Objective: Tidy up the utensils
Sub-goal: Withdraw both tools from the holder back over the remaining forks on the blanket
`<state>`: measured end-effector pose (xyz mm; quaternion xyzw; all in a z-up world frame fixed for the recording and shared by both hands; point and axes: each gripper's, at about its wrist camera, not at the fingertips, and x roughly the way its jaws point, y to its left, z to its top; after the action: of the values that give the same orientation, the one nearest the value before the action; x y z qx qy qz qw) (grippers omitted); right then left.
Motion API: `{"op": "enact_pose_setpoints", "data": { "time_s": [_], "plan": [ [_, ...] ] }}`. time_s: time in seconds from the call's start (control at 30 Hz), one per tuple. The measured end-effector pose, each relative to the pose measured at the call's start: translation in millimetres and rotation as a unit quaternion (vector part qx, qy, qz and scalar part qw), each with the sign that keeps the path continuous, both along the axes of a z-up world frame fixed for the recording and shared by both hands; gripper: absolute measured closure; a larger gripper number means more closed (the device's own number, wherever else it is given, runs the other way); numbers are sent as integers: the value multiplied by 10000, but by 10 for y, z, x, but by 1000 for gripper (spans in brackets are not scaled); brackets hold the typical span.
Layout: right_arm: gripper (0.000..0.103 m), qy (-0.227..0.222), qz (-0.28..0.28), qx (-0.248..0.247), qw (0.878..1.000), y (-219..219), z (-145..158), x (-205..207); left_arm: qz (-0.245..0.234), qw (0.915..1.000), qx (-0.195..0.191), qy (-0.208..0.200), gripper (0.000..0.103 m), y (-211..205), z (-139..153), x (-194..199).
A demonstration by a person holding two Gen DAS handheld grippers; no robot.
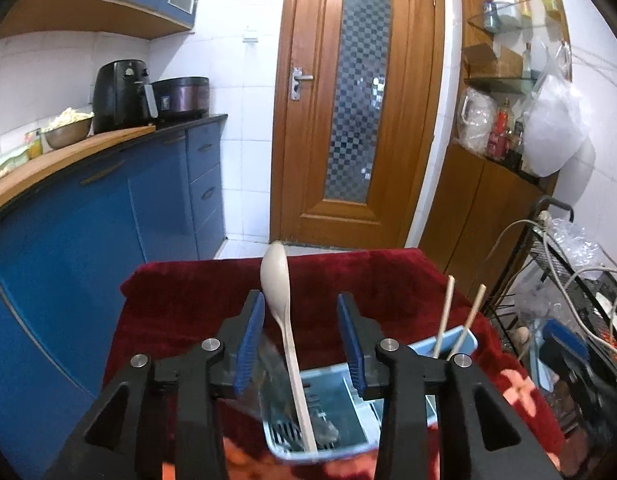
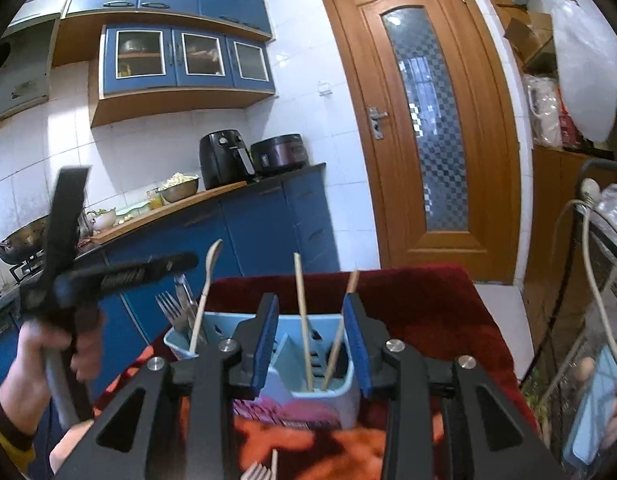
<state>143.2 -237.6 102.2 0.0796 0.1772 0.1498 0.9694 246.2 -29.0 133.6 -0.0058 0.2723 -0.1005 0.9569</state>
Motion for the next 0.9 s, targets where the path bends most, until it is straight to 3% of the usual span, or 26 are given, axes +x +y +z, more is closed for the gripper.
{"op": "enact_pose_setpoints", "data": {
  "time_s": [0.27, 0.67, 0.7, 0.77, 0.9],
  "plan": [
    [66, 48, -53, 179, 9998, -178, -103, -113, 220, 9978, 530, 340, 64, -95, 85, 453],
    [66, 190, -17, 400, 9990, -294, -270, -55, 436, 9941, 582, 811, 65, -143, -49, 703],
    [66, 193, -19, 406, 9990, -299, -275, -52, 457, 9937, 577, 841, 66, -138, -65, 725],
    [66, 194, -22, 413, 9990, -298, -279, -57, 505, 9932, 548, 891, 93, -123, -95, 755],
    [66, 184, -12, 452, 9988, -305, -283, -74, 595, 9936, 388, 873, 95, -86, -110, 741]
  ]
}}
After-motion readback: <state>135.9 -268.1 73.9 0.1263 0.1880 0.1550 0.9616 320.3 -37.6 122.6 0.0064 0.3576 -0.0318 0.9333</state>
